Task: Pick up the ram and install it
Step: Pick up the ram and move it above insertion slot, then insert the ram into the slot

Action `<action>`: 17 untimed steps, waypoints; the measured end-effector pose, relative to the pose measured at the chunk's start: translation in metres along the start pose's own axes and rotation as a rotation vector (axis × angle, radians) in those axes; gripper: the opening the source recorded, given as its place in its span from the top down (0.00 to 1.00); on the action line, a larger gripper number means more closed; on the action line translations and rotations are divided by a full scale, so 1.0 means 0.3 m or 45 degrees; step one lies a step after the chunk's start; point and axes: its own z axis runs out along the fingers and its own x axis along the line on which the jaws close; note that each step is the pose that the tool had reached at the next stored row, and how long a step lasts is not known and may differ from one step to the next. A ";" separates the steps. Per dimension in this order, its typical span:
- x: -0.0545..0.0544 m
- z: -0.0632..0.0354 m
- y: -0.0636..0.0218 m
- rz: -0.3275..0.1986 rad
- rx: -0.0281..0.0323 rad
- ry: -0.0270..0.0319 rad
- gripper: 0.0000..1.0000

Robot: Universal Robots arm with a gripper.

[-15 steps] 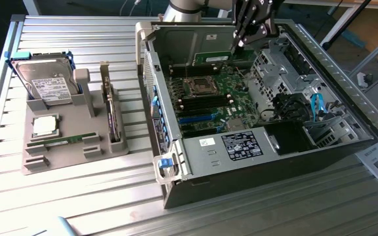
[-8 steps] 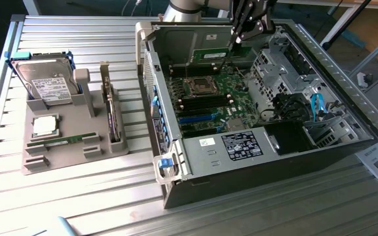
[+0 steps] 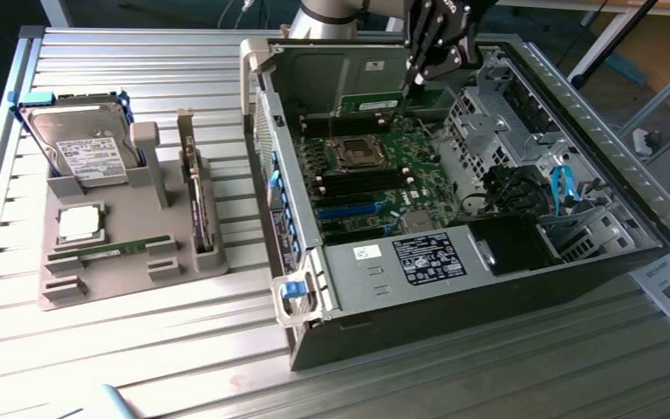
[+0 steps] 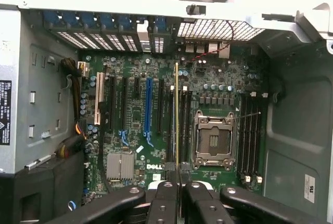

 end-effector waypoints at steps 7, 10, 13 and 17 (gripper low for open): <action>0.001 0.027 -0.001 0.000 0.0003 -0.0055 0.88; 0.001 0.027 -0.001 0.000 0.0003 -0.0056 0.88; 0.001 0.027 -0.001 0.000 0.0002 -0.0055 0.88; 0.001 0.027 -0.001 0.000 0.0003 -0.0055 0.88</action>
